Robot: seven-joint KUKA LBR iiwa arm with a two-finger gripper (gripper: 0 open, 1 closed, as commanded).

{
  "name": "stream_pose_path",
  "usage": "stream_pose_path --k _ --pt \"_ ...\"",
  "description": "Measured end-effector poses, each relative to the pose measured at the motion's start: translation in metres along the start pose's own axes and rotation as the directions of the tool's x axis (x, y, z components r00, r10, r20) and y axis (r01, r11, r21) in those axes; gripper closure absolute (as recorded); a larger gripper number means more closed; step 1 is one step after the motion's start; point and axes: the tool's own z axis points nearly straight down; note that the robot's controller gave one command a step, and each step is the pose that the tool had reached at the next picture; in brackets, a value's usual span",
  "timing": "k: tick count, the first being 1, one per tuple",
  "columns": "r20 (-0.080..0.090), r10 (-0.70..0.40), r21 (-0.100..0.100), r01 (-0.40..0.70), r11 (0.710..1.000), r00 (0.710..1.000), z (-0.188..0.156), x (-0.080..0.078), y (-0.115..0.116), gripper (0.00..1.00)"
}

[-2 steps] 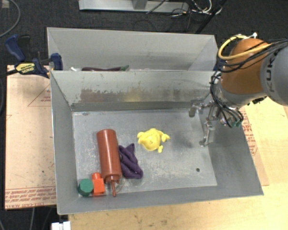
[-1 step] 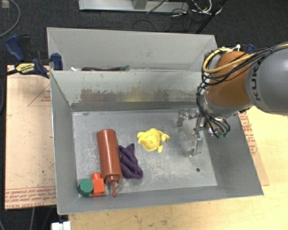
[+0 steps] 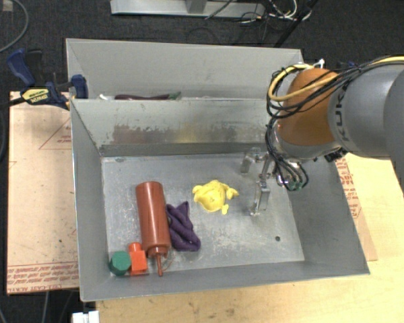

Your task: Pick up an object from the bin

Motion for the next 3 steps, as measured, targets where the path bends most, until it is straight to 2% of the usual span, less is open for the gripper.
stream_pose_path --k 1,2,3 --pt "0.000 -0.159 -0.003 0.159 0.987 0.987 0.006 -0.003 0.040 0.00" --pt "0.003 -0.264 -0.001 0.264 0.965 0.965 0.009 -0.003 0.084 0.00" --pt "0.010 -0.496 0.000 0.496 0.868 0.868 0.008 0.012 0.103 1.00"
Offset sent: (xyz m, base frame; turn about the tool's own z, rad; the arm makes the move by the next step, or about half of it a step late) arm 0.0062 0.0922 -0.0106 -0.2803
